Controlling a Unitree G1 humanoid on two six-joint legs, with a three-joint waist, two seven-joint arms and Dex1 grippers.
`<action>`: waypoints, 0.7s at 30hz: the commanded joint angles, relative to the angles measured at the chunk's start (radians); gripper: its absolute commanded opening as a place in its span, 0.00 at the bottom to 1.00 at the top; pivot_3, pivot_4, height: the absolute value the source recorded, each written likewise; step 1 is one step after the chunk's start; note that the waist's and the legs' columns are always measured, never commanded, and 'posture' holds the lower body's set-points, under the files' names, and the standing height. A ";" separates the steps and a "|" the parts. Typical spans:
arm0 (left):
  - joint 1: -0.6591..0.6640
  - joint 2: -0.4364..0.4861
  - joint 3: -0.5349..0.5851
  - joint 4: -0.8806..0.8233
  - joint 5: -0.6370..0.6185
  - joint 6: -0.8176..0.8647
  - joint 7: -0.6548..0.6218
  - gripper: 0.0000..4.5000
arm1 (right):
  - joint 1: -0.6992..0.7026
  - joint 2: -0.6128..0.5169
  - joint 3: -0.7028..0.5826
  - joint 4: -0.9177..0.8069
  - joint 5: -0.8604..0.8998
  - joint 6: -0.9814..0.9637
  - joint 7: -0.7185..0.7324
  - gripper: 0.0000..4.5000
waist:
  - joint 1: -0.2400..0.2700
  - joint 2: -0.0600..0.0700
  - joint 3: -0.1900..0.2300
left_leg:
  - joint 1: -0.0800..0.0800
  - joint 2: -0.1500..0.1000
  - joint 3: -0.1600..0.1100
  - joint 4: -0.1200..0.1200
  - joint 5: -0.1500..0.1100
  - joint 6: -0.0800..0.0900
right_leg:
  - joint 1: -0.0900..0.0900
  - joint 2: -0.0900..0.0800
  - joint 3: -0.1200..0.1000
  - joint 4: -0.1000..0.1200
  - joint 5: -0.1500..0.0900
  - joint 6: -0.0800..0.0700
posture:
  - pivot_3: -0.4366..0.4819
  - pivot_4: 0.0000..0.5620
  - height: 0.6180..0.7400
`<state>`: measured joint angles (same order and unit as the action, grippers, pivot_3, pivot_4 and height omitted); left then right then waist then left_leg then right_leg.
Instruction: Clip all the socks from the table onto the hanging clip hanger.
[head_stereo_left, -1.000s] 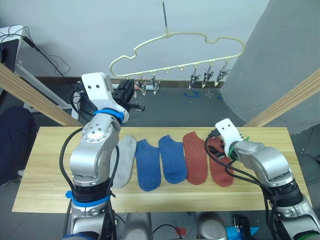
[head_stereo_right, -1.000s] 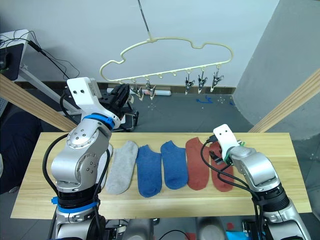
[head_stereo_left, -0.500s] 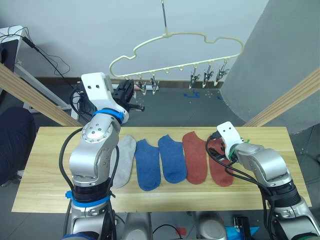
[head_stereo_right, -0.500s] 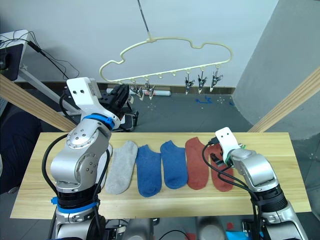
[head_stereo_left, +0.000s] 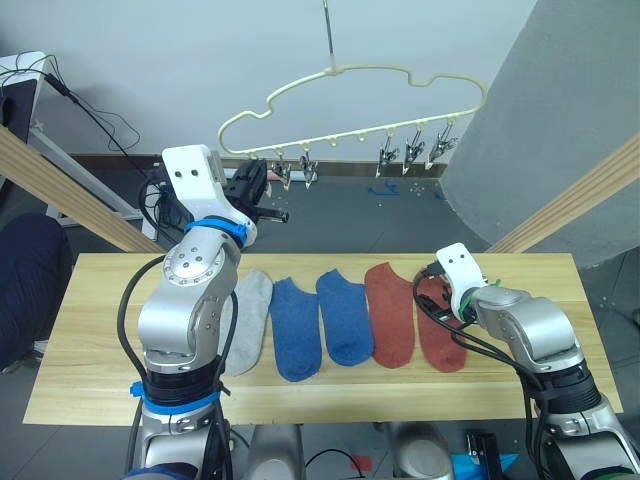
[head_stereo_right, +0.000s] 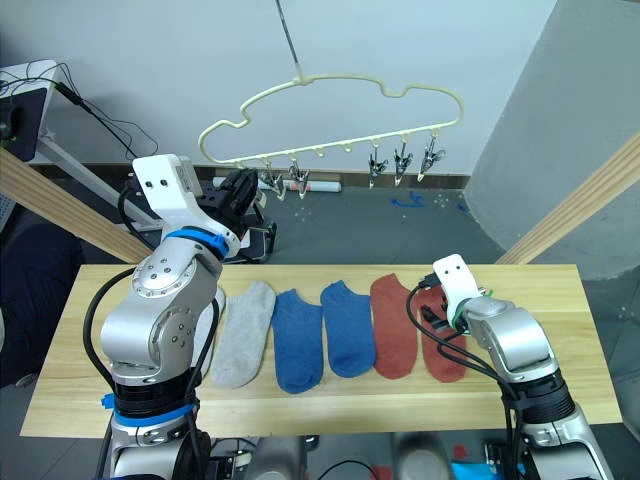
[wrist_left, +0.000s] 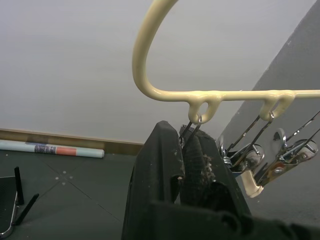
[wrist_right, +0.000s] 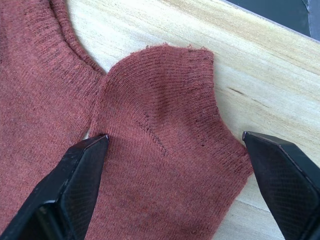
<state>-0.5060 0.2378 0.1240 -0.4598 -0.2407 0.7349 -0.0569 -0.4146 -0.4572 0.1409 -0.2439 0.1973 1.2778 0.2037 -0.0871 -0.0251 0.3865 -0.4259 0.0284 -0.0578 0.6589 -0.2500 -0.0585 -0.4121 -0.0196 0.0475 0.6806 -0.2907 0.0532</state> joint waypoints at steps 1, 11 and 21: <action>0.011 0.003 0.010 -0.011 0.006 0.006 0.006 0.01 | 0.026 0.000 0.012 0.028 -0.021 0.015 -0.004 1.00 | 0.000 0.000 0.000 | 0.000 0.000 0.000 0.000 0.000 0.000 | 0.000 0.000 0.000 0.000 0.000 0.000 | 0.35 0.73 1.00; 0.013 0.000 0.008 -0.011 0.009 0.005 0.010 0.01 | 0.027 -0.003 0.008 0.024 -0.026 0.019 0.001 0.28 | 0.003 0.000 0.000 | 0.000 -0.001 0.000 0.000 0.000 0.000 | 0.000 -0.001 0.000 0.000 0.000 0.000 | 0.36 0.74 1.00; 0.019 -0.002 0.011 -0.012 0.005 0.003 0.008 0.01 | 0.030 -0.008 0.015 0.013 -0.035 0.024 0.015 0.01 | 0.002 0.000 0.000 | 0.000 -0.001 0.000 0.000 0.000 0.000 | 0.000 -0.001 0.000 0.000 0.000 0.000 | 0.35 0.73 1.00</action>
<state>-0.5055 0.2365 0.1236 -0.4600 -0.2407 0.7330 -0.0554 -0.4135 -0.4568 0.1422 -0.2411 0.1758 1.2778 0.2172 -0.0846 -0.0251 0.3865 -0.4260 0.0278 -0.0577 0.6588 -0.2500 -0.0586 -0.4120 -0.0202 0.0476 0.6801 -0.2907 0.0533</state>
